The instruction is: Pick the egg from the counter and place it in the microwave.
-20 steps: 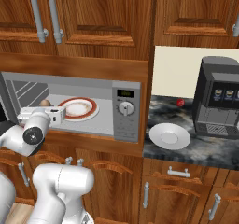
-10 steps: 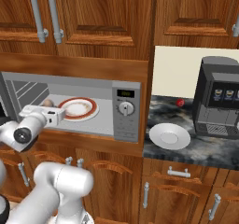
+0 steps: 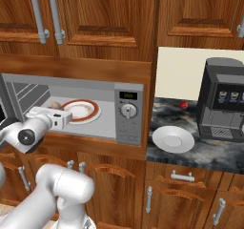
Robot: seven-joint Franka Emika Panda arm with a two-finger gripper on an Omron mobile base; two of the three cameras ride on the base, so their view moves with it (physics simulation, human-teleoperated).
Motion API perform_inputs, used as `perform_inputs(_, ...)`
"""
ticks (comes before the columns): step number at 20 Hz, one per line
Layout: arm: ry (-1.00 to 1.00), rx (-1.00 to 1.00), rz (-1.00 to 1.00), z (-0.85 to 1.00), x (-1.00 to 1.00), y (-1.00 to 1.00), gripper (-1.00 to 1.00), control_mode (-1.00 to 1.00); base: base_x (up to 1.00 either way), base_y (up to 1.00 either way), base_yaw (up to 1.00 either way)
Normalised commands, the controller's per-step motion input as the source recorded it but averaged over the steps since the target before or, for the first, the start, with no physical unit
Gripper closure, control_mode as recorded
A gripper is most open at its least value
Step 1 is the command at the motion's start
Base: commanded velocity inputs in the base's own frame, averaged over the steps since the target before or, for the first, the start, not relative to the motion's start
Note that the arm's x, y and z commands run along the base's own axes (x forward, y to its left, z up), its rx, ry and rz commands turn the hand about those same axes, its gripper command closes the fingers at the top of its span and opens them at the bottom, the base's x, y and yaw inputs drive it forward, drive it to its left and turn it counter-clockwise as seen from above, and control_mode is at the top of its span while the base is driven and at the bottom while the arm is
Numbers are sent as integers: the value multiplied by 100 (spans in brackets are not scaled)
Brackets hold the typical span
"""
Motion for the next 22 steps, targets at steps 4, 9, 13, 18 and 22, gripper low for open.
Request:
perform_inputs(4,1,-1,0,-29,24,-26,100,-100,0,0,0)
perform_inputs(9,7,0,0,-3,32,-15,100,-100,0,0,0)
perform_inputs(13,4,0,0,-20,31,-4,100,-100,0,0,0)
perform_inputs(18,0,0,0,-53,10,0,100,-100,0,0,0)
perform_inputs(22,0,-1,0,-45,13,0,100,-100,0,0,0)
